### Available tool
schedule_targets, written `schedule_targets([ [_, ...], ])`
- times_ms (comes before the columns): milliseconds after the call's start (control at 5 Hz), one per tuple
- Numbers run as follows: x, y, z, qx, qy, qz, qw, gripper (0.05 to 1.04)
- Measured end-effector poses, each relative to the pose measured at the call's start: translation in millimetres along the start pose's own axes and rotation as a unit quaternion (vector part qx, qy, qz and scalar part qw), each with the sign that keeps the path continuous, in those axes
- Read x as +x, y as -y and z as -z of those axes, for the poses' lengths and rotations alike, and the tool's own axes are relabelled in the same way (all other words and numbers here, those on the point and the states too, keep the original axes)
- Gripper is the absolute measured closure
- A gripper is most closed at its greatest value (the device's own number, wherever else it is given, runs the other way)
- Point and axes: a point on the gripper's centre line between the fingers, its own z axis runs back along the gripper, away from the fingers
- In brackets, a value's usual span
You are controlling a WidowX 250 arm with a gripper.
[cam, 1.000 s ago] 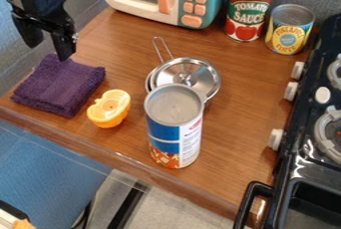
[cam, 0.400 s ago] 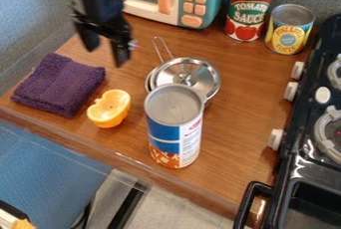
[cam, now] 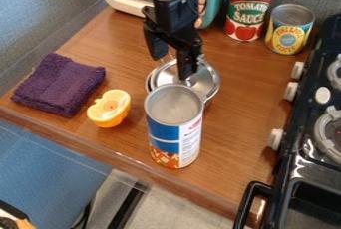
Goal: Enlevez le couvercle d' une marmite
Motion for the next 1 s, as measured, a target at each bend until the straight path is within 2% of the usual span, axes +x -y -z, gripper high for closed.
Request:
schedule_targets([
  [200, 4.9, 19.1, 13.1, -0.016, -0.011, 0.01, 0.9998, 0.084],
  [600, 14.6, 18.6, 32.7, -0.018, -0.025, 0.006, 0.9995, 0.113],
  [1000, 16.0, 15.2, 31.8, -0.024, -0.019, -0.002, 0.9995, 0.701],
])
